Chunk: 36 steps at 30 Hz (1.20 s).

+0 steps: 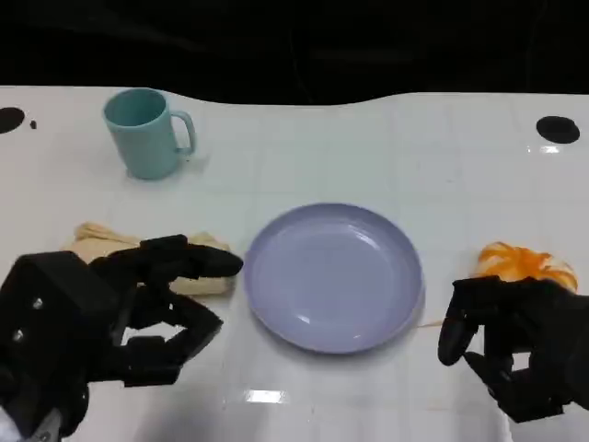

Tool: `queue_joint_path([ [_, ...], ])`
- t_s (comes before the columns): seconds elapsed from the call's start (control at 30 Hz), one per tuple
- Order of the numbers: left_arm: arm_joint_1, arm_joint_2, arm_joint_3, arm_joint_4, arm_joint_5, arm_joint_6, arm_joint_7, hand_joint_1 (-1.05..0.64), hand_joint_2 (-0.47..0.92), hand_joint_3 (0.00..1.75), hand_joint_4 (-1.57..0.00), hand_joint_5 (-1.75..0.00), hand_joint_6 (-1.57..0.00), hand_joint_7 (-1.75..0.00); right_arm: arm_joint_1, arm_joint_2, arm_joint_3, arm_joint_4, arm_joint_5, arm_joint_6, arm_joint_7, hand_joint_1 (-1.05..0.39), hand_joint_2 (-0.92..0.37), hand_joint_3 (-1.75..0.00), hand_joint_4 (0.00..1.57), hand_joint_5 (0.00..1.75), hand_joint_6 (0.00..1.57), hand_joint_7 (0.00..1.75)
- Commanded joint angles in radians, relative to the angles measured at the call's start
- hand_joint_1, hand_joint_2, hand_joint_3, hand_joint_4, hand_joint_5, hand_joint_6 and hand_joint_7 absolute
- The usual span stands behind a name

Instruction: Grasp the towel on the left side of the plate with the left hand and place it into the plate.

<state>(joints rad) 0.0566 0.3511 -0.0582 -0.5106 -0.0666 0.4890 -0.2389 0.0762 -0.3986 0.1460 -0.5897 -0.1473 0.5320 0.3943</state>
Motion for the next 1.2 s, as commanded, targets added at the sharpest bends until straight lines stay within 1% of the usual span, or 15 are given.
queue_joint_path([
  [0.03,-0.022,0.093,-0.051,0.069,0.155,-0.14,-0.013,-0.3,0.92,0.21,-0.19,-0.55,-0.33,-0.01,-0.008,-0.003,0.009,-0.015,-0.008,0.014,-0.006,0.0,-0.56,-1.09,0.74,1.75,0.71,1.43],
  [0.1,-0.042,0.122,-0.067,0.089,0.209,-0.162,-0.024,-0.34,0.92,0.18,-0.11,-0.5,-0.25,0.0,-0.012,-0.002,0.012,-0.017,-0.009,0.019,-0.005,0.0,-0.56,-1.09,0.74,1.75,0.71,1.43],
  [0.17,-0.061,0.151,-0.086,0.11,0.27,-0.195,-0.028,-0.37,0.92,0.15,-0.06,-0.48,-0.2,0.0,-0.016,-0.003,0.016,-0.018,-0.011,0.026,-0.005,0.0,-0.56,-1.09,0.74,1.75,0.71,1.43],
  [0.23,-0.091,0.171,-0.106,0.153,0.338,-0.239,-0.021,-0.43,0.92,0.12,-0.03,-0.46,-0.16,0.0,-0.017,-0.003,0.02,-0.014,-0.013,0.02,-0.006,0.0,-0.56,-1.09,0.73,1.75,0.7,1.43],
  [0.33,-0.142,0.201,-0.142,0.203,0.451,-0.264,-0.021,-0.51,0.92,0.07,-0.01,-0.44,-0.13,0.0,-0.018,-0.002,0.023,-0.012,-0.015,0.016,-0.006,0.0,-0.56,-1.09,0.73,1.75,0.7,1.43],
  [0.47,-0.173,0.206,-0.157,0.232,0.523,-0.273,-0.032,-0.54,0.92,0.05,-0.01,-0.42,-0.11,0.0,-0.019,-0.001,0.026,-0.015,-0.018,0.025,-0.007,0.0,-0.56,-1.09,0.73,1.75,0.7,1.42],
  [0.5,-0.212,0.211,-0.183,0.272,0.57,-0.278,-0.032,-0.54,0.92,0.05,-0.01,-0.41,-0.11,0.0,-0.018,-0.003,0.027,-0.017,-0.021,0.025,-0.007,-0.01,-0.56,-1.09,0.73,1.75,0.7,1.42],
  [0.57,-0.282,0.216,-0.229,0.353,0.648,-0.295,-0.032,-0.48,0.9,0.03,-0.07,-0.44,-0.16,-0.02,-0.016,-0.005,0.028,-0.022,-0.027,0.028,-0.008,-0.01,-0.55,-1.09,0.74,1.75,0.71,1.42],
  [0.63,-0.323,0.212,-0.256,0.41,0.693,-0.302,-0.041,-0.46,0.9,0.02,-0.1,-0.44,-0.18,-0.03,-0.015,-0.006,0.029,-0.025,-0.028,0.031,-0.008,-0.02,-0.55,-1.09,0.74,1.75,0.71,1.42],
  [0.7,-0.364,0.201,-0.284,0.464,0.735,-0.29,-0.059,-0.46,0.9,0.01,-0.16,-0.37,-0.21,-0.02,-0.012,-0.006,0.028,-0.029,-0.029,0.029,-0.009,-0.01,-0.55,-1.09,0.73,1.75,0.71,1.42],
  [0.8,-0.421,0.175,-0.321,0.563,0.778,-0.29,-0.055,-0.45,0.88,0.0,-0.23,-0.33,-0.25,-0.02,-0.008,-0.005,0.027,-0.031,-0.025,0.021,-0.008,-0.01,-0.55,-1.09,0.73,1.75,0.71,1.42],
  [1.0,-0.509,0.13,-0.358,0.725,0.802,-0.299,-0.056,-0.44,0.88,0.0,-0.27,-0.29,-0.28,-0.02,-0.009,-0.002,0.029,-0.042,-0.025,0.037,-0.008,-0.02,-0.54,-1.1,0.74,1.75,0.72,1.42],
  [1.07,-0.556,0.113,-0.386,0.816,0.819,-0.306,-0.063,-0.44,0.89,0.0,-0.29,-0.28,-0.29,-0.02,-0.009,-0.002,0.03,-0.046,-0.025,0.041,-0.008,-0.02,-0.54,-1.11,0.74,1.75,0.72,1.41],
  [1.2,-0.637,0.078,-0.427,0.998,0.828,-0.337,-0.062,-0.44,0.89,0.0,-0.42,-0.2,-0.36,-0.02,-0.008,-0.004,0.033,-0.059,-0.03,0.057,-0.009,-0.02,-0.54,-1.11,0.75,1.75,0.72,1.41],
])
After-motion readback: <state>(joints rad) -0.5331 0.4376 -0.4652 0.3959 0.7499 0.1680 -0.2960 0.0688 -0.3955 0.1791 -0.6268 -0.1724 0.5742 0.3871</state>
